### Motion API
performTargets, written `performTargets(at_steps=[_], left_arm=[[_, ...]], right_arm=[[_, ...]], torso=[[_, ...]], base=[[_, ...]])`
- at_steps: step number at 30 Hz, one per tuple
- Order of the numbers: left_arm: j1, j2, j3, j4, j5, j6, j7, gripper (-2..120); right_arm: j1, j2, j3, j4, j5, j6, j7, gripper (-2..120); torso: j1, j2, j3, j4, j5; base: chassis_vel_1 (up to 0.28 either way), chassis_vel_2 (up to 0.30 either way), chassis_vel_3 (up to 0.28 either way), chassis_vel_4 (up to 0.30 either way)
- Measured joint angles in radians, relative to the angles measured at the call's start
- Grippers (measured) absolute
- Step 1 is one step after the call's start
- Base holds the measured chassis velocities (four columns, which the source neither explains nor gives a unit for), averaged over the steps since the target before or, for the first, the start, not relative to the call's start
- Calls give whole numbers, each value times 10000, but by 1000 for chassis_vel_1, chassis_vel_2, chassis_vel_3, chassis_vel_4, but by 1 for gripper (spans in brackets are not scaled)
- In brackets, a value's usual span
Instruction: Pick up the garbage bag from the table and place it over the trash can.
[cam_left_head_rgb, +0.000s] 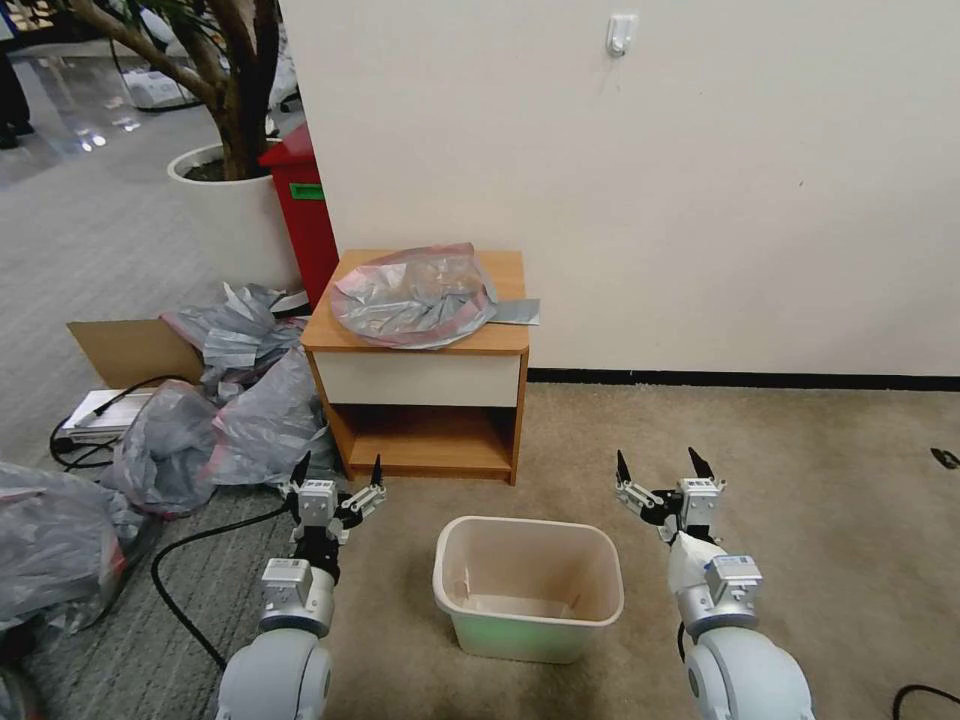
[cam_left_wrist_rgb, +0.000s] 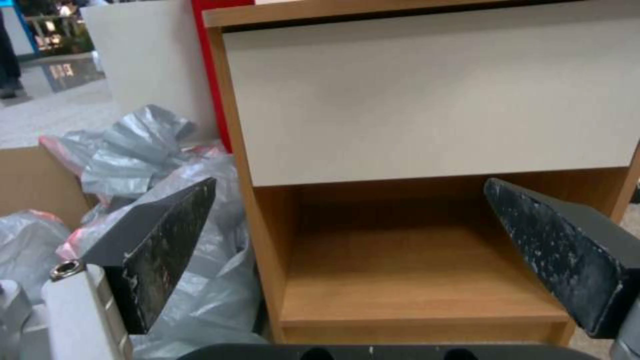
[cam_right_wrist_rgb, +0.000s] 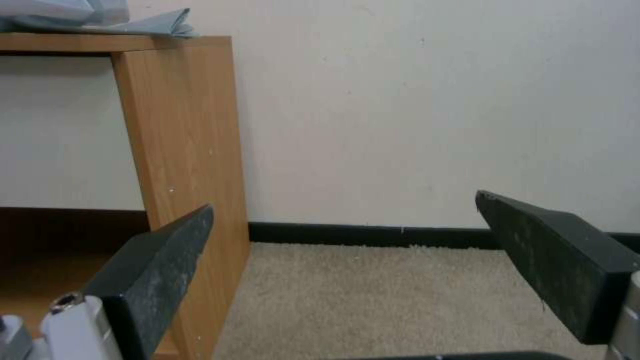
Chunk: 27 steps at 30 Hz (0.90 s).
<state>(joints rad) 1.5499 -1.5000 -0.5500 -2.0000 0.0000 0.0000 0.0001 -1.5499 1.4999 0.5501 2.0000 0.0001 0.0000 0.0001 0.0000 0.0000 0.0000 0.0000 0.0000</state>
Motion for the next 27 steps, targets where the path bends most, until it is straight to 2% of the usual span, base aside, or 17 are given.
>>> performTargets(at_steps=[6, 8, 9, 11, 13, 17, 20, 23, 25, 27], left_arm=[[167, 125, 1, -243, -104, 124, -56, 100], [736, 545, -19, -1035, -510, 631, -274, 100], [1437, 1075, -49, -2021, -1016, 1272, -558, 100], [1579, 1178, -57, -2215, -1121, 1403, -615, 100], [2163, 1615, -77, -3023, -1503, 1882, -828, 100], [2407, 1819, -100, -3400, -1677, 2145, -924, 100], [3032, 2428, -220, -4521, -2176, 2894, -1193, 100], [3269, 2660, -260, -4928, -2361, 3172, -1299, 100], [3345, 2556, -333, -5112, -2478, 3348, -1438, 100], [3372, 2511, -425, -5119, -2491, 3349, -1467, 100]], right_arm=[[-122, -72, 4, 243, 255, -69, 109, 100], [-561, -360, 76, 1098, 1113, -310, 516, 100], [-1096, -710, 145, 2127, 2174, -618, 1006, 100], [-1207, -783, 158, 2347, 2393, -684, 1109, 100], [-1658, -1053, 213, 3184, 3185, -912, 1511, 100], [-1964, -807, -10, 3371, 3016, -938, 1621, 100], [-1999, -649, -242, 3239, 2544, -926, 1610, 100], [-1988, -614, -295, 3174, 2471, -912, 1601, 100], [-1889, -591, -290, 3111, 2500, -900, 1582, 100], [-1795, -594, -268, 3085, 2637, -900, 1579, 100]], torso=[[0, -1, 0, 0, -1], [-1, 0, 0, 0, -1], [0, 0, -1, 1, -1], [0, 0, 0, 0, -1], [0, 1, -1, 2, -2], [0, 0, -1, -1, -7], [0, 1, -2, 2, 0], [0, 1, -2, 1, 6], [0, 0, -2, 1, -5], [0, 0, -1, 0, 1]], base=[[0, 0, 0, 0], [0, 0, 0, 0], [0, 0, 0, 0], [0, 0, 0, 0], [0, 0, 0, 0], [0, 0, 0, 0], [0, 0, 0, 0], [0, 0, 0, 0], [0, 0, 0, 0], [0, 0, 0, 0]])
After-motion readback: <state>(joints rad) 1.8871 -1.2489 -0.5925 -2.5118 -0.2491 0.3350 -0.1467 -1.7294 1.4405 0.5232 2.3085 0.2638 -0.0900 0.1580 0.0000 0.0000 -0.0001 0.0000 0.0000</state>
